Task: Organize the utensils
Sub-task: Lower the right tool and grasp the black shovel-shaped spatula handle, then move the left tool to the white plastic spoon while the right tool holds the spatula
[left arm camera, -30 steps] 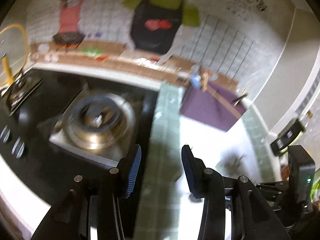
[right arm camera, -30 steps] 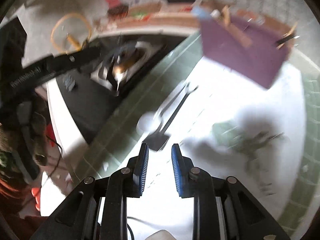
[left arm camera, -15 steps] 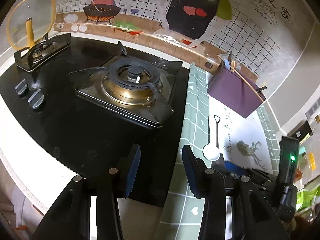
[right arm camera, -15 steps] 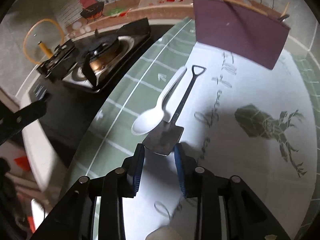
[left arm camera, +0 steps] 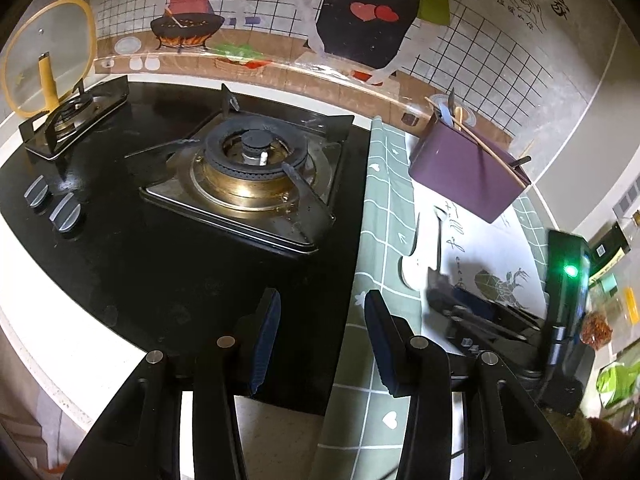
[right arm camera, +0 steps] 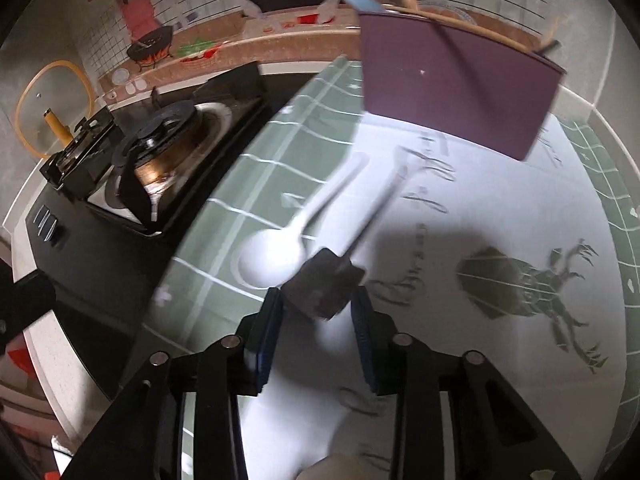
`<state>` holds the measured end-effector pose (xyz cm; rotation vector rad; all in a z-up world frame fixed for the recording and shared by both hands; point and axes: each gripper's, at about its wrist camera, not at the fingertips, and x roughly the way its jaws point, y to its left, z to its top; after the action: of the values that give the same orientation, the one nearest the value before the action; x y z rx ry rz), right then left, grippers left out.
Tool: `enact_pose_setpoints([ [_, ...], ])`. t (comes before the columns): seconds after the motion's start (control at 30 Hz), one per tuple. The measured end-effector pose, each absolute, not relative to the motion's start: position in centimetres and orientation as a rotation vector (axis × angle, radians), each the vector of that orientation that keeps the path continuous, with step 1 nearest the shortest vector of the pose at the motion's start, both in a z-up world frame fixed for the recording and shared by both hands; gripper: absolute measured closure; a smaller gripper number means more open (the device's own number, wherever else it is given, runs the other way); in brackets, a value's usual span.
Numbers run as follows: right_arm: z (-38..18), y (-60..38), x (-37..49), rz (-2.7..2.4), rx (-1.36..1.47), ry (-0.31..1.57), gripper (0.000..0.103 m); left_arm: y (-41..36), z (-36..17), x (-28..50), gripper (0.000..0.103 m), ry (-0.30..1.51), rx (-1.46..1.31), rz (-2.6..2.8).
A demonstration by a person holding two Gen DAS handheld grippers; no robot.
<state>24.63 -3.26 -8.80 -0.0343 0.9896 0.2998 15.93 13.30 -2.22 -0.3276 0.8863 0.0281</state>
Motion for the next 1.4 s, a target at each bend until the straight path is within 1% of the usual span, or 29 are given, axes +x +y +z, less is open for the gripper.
enact_pose_setpoints([
  [0.17, -8.9, -8.4, 25.3, 0.188, -0.027, 0.976, 0.076, 12.7, -2.6, 16.6, 0.058, 0.902, -0.343, -0.006],
  [0.3, -9.0, -11.3, 25.8, 0.190, -0.001, 0.976, 0.072, 12.1, -3.1, 17.0, 0.058, 0.921, -0.345, -0.027],
  [0.33, -9.0, -11.6, 25.8, 0.214, 0.016, 0.983, 0.070, 12.1, -3.2, 17.0, 0.058, 0.924, -0.346, -0.031],
  [0.37, -8.9, -11.9, 25.8, 0.241, 0.048, 0.995, 0.063, 11.9, -3.3, 17.1, 0.058, 0.926, -0.344, -0.034],
  [0.4, -8.9, -11.8, 25.9, 0.260, 0.065, 1.005, 0.053, 11.8, -3.4, 17.2, 0.058, 0.926, -0.342, -0.037],
  [0.43, -8.9, -11.5, 25.8, 0.295, 0.081, 1.016, 0.048, 11.7, -3.4, 17.3, 0.058, 0.925, -0.340, -0.042],
  [0.47, -8.8, -11.1, 25.8, 0.308, 0.075, 1.015, 0.046, 11.6, -3.4, 17.3, 0.058, 0.923, -0.338, -0.046],
  [0.57, -9.0, -8.4, 25.2, 0.321, -0.019, 0.966, 0.047, 11.3, -3.3, 17.4, 0.058, 0.914, -0.316, -0.064],
  [0.63, -9.2, -6.8, 25.4, 0.310, -0.076, 0.937, 0.049, 10.9, -3.1, 17.5, 0.058, 0.913, -0.286, -0.074],
  [0.73, -9.1, -5.7, 26.6, 0.318, -0.107, 0.930, 0.058, 10.2, -2.9, 17.7, 0.058, 0.912, -0.243, -0.102],
  [0.77, -9.1, -5.5, 26.9, 0.317, -0.117, 0.929, 0.071, 9.9, -2.9, 17.9, 0.058, 0.913, -0.231, -0.114],
  [0.8, -9.0, -5.4, 27.3, 0.312, -0.142, 0.931, 0.073, 9.5, -2.8, 18.0, 0.058, 0.911, -0.218, -0.130],
  [0.9, -8.1, -6.8, 26.9, 0.334, -0.120, 0.942, 0.073, 7.8, -2.7, 18.8, 0.057, 0.900, -0.166, -0.187],
  [1.03, -5.0, -10.6, 24.7, 0.323, -0.085, 0.904, 0.073, 5.2, -3.8, 20.9, 0.054, 0.923, -0.102, -0.221],
  [1.2, -1.2, -14.5, 22.7, 0.295, -0.064, 0.876, 0.073, 3.2, -5.6, 23.7, 0.053, 0.974, -0.063, -0.184],
  [1.4, 0.2, -17.2, 21.0, 0.273, -0.063, 0.858, 0.073, 1.6, -7.4, 26.9, 0.053, 1.033, 0.009, -0.125],
])
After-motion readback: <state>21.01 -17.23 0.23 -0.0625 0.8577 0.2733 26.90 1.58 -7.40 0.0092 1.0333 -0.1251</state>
